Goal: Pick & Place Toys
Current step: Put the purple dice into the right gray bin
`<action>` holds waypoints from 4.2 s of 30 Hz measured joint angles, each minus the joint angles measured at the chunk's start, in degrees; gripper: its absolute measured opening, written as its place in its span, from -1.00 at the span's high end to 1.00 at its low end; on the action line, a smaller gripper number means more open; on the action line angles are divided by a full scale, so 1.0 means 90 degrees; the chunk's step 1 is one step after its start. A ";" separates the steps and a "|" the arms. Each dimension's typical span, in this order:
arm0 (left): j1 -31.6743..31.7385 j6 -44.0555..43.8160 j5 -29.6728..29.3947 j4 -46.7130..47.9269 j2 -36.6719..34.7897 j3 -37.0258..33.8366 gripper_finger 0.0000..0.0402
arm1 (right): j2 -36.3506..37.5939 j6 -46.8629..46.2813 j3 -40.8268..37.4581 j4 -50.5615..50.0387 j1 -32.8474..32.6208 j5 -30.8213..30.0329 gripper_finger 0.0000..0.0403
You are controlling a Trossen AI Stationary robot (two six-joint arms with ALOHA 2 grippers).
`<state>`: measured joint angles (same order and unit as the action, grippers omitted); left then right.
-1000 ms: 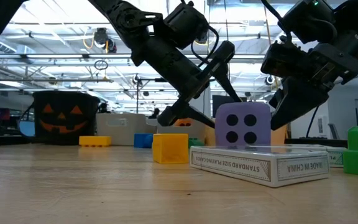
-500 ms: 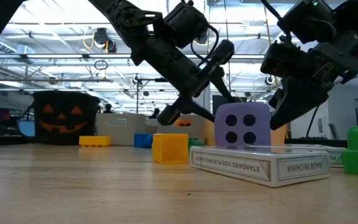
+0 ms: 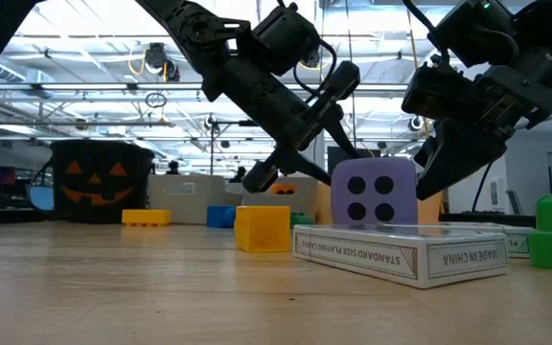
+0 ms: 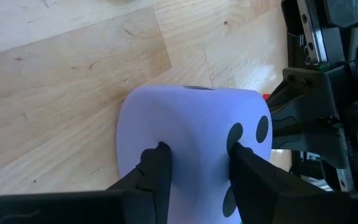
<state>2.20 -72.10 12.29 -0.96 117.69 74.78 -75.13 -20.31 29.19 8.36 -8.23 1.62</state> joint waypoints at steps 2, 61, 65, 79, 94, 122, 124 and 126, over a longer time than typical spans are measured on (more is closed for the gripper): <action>0.0001 0.0000 -0.0002 -0.0004 0.0000 0.0000 0.36 | 0.0000 0.0002 0.0000 0.0000 0.0000 0.0001 1.00; 0.0561 0.0700 0.0637 -0.0072 -0.0219 -0.0012 1.00 | -0.0002 0.0000 0.0005 -0.0060 0.0000 0.0011 1.00; 0.0554 0.0712 0.0643 -0.0072 -0.0221 -0.0010 0.99 | -0.0002 0.0000 0.0005 -0.0112 0.0000 0.0014 1.00; 0.0559 0.0702 0.0939 -0.0062 -0.0221 -0.0007 0.99 | 0.0005 -0.0032 0.0005 -0.0259 0.0000 0.0016 1.00; 0.0712 0.1121 0.0817 0.0694 -0.0647 -0.0007 0.99 | 0.0002 -0.0166 0.0005 -0.0433 0.0000 0.0001 1.00; 0.1167 0.2386 0.0732 0.0614 -0.1843 -0.0007 0.97 | 0.0892 -0.0610 0.0000 -0.0603 0.0093 0.0850 0.67; 0.1267 0.2462 0.0710 0.0595 -0.2070 -0.0007 0.94 | 0.1107 -0.0747 0.0000 -0.0621 0.0158 0.0967 0.54; 0.1336 0.2524 0.0680 0.0588 -0.2270 -0.0007 0.90 | 0.1309 -0.0867 0.0000 -0.0635 0.0223 0.0999 0.38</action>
<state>14.22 -49.38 18.41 4.34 97.26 74.73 -63.35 -28.11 29.19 2.65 -6.22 10.60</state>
